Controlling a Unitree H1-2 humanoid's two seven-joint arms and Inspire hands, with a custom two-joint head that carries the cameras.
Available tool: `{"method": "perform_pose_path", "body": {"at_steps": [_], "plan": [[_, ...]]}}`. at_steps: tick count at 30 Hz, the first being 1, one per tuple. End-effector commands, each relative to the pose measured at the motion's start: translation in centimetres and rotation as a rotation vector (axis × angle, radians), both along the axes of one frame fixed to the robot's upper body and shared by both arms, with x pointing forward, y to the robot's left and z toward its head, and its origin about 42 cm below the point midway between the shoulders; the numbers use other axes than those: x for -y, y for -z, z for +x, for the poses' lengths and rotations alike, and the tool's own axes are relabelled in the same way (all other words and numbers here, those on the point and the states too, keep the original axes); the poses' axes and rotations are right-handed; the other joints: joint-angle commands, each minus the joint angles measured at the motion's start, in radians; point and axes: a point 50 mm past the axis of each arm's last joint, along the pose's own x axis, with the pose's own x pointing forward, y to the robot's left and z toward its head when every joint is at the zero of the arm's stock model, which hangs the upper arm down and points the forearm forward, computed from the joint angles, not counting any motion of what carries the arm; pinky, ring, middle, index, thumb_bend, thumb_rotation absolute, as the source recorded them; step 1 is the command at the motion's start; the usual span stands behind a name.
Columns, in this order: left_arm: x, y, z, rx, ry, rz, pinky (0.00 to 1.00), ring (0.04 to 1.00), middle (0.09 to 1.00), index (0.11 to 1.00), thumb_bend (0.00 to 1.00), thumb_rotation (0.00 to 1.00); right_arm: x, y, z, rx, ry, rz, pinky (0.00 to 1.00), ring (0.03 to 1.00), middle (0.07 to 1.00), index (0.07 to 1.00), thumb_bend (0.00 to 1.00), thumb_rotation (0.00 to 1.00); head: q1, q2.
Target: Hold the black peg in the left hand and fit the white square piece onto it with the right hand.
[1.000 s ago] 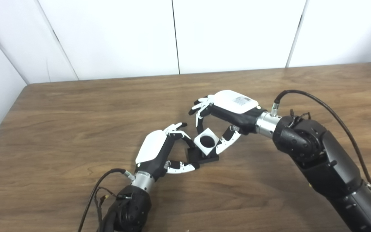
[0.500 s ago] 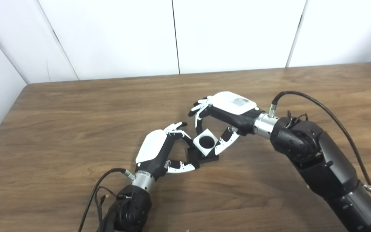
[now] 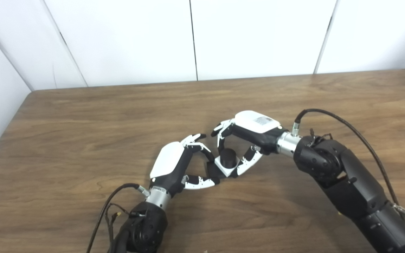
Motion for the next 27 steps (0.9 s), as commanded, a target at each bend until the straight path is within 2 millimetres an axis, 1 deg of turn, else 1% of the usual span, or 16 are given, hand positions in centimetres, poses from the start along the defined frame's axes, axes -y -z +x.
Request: {"method": "perform_pose_path", "body": {"at_steps": [1, 5, 8, 14, 16, 18, 21, 22, 23, 24, 26, 27], "plan": [[-0.8, 0.6, -0.4, -0.048, 0.001, 0.037, 0.82, 0.934, 0.911, 0.491, 0.52, 0.08, 2.4, -0.4, 0.8, 0.044, 0.059, -0.035, 0.88, 0.890, 0.820, 0.482, 0.52, 0.14, 0.001, 0.002], [-0.9, 0.5, -0.3, -0.051, -0.002, 0.036, 0.82, 0.936, 0.913, 0.491, 0.52, 0.08, 2.9, 0.6, 0.6, 0.021, 0.082, -0.033, 0.90, 0.900, 0.822, 0.482, 0.52, 0.15, 0.001, 0.004], [-1.0, 0.4, -0.2, -0.048, 0.000, 0.039, 0.82, 0.932, 0.914, 0.491, 0.52, 0.08, 3.2, 1.7, 0.3, -0.003, 0.098, -0.031, 0.91, 0.902, 0.823, 0.482, 0.52, 0.15, 0.002, 0.006], [-1.1, 0.4, 0.0, -0.041, -0.003, 0.039, 0.81, 0.927, 0.910, 0.491, 0.52, 0.08, 4.0, 3.9, -0.3, -0.057, 0.130, -0.033, 0.95, 0.915, 0.828, 0.482, 0.52, 0.15, -0.001, 0.009], [-1.1, 0.3, 0.0, -0.041, -0.004, 0.038, 0.82, 0.930, 0.912, 0.491, 0.52, 0.08, 4.2, 4.6, -0.5, -0.065, 0.139, -0.037, 0.94, 0.905, 0.825, 0.482, 0.52, 0.15, -0.002, 0.009], [-1.1, 0.3, 0.1, -0.041, -0.003, 0.040, 0.82, 0.930, 0.913, 0.491, 0.52, 0.08, 4.4, 4.8, -0.5, -0.071, 0.146, -0.037, 0.94, 0.903, 0.824, 0.483, 0.52, 0.15, -0.002, 0.008], [-1.1, 0.3, 0.1, -0.039, -0.005, 0.036, 0.82, 0.927, 0.910, 0.491, 0.52, 0.08, 4.7, 4.4, -0.7, -0.080, 0.150, -0.053, 0.91, 0.900, 0.830, 0.490, 0.52, 0.16, -0.002, 0.008], [-1.1, 0.2, 0.1, -0.041, -0.006, 0.037, 0.83, 0.930, 0.912, 0.491, 0.52, 0.08, 4.8, 4.2, -0.8, -0.084, 0.149, -0.062, 0.89, 0.902, 0.842, 0.496, 0.52, 0.16, -0.007, 0.007], [-1.1, 0.2, 0.1, -0.043, -0.006, 0.036, 0.83, 0.930, 0.912, 0.491, 0.52, 0.08, 5.0, 4.0, -0.9, -0.093, 0.154, -0.071, 0.89, 0.906, 0.849, 0.546, 0.59, 0.21, -0.009, 0.006], [-1.1, 0.2, 0.1, -0.043, -0.006, 0.034, 0.83, 0.930, 0.910, 0.491, 0.52, 0.08, 5.2, 3.8, -1.0, -0.101, 0.160, -0.075, 0.89, 0.914, 0.862, 0.677, 0.75, 0.31, -0.009, 0.007], [-1.1, 0.2, 0.1, -0.041, -0.004, 0.032, 0.82, 0.928, 0.909, 0.491, 0.52, 0.08, 5.7, 3.4, -1.3, -0.119, 0.183, -0.056, 0.90, 0.920, 0.882, 0.804, 0.88, 0.37, -0.009, 0.007], [-1.1, 0.3, 0.1, -0.041, -0.003, 0.033, 0.82, 0.926, 0.908, 0.491, 0.52, 0.08, 6.0, 3.2, -1.5, -0.127, 0.196, -0.044, 0.90, 0.921, 0.889, 0.842, 0.92, 0.39, -0.012, 0.006]]}}
